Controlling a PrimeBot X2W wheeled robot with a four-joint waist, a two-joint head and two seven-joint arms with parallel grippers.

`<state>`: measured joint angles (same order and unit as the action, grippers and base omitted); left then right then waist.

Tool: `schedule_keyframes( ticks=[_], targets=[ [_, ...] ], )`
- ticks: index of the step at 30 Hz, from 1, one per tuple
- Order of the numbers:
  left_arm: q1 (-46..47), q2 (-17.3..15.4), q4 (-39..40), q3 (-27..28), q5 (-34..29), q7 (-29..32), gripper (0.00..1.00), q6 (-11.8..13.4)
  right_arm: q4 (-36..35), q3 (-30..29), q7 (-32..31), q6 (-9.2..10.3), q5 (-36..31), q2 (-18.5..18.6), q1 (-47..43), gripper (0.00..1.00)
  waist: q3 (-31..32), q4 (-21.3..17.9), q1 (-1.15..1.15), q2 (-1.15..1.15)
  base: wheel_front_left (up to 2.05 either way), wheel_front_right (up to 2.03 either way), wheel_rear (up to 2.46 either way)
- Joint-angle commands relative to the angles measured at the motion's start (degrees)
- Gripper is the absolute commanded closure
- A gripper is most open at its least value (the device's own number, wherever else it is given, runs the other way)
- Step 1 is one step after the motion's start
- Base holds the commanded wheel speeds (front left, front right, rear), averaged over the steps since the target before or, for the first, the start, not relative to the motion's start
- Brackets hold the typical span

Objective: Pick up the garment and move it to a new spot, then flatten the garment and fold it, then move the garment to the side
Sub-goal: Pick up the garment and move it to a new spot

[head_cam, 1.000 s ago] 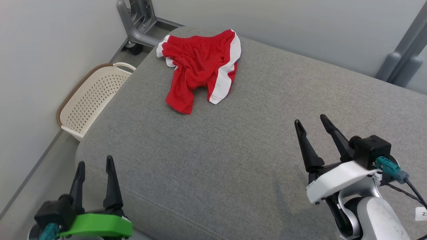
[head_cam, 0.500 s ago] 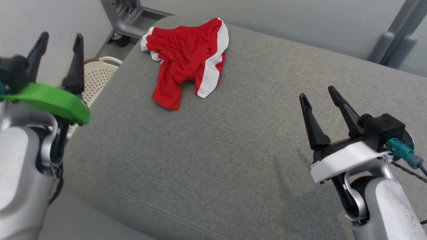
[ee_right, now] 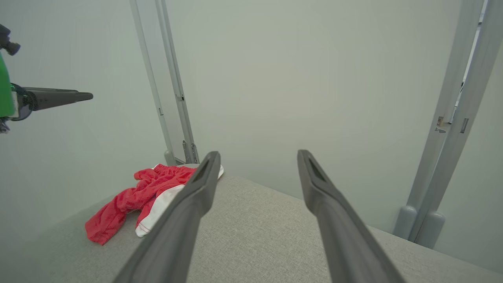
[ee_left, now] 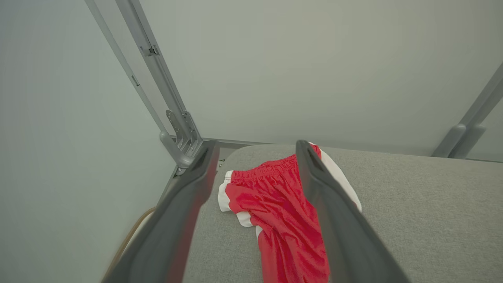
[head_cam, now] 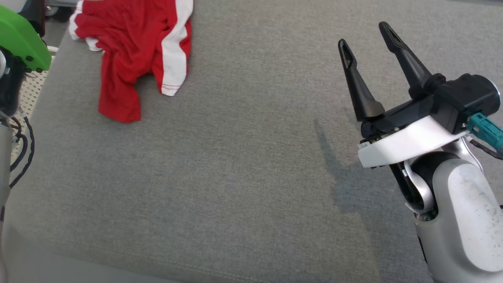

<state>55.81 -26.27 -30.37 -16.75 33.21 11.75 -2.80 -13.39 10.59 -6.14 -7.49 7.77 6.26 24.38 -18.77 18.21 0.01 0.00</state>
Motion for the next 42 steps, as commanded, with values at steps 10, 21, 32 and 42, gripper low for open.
schedule_keyframes(
  ticks=[10, 21, 32, 42],
  targets=[
    [5.5, -0.6, -10.0, -1.1, 2.8, 3.7, 0.00, -3.2, -2.4, -1.6, 0.6, 0.00, -0.9, 1.3, 2.2, 0.00, -14.2, -12.5, -0.01, 0.00, 0.00, 0.00, 0.00],
    [4.7, -0.2, -18.6, -3.3, 4.5, 8.6, 0.00, -3.7, -3.2, -1.2, 0.3, 0.00, -1.4, 1.8, 2.9, 0.00, -16.1, -13.0, -0.01, 0.00, 0.00, 0.00, 0.00],
    [2.5, -2.4, -22.8, -5.2, 1.8, 3.2, 1.00, -3.1, -1.4, -1.6, 1.7, 0.00, -0.5, 1.2, 2.2, 0.00, -13.5, -13.9, -0.01, 0.00, 0.00, 0.00, 0.00],
    [5.4, -4.8, -20.3, -7.7, 0.1, -2.7, 1.00, -4.3, 0.9, -2.8, 3.3, 0.00, 0.2, 0.3, 0.1, 0.00, -7.7, -14.0, -0.01, 0.00, 0.00, 0.00, 0.00]
  ],
)
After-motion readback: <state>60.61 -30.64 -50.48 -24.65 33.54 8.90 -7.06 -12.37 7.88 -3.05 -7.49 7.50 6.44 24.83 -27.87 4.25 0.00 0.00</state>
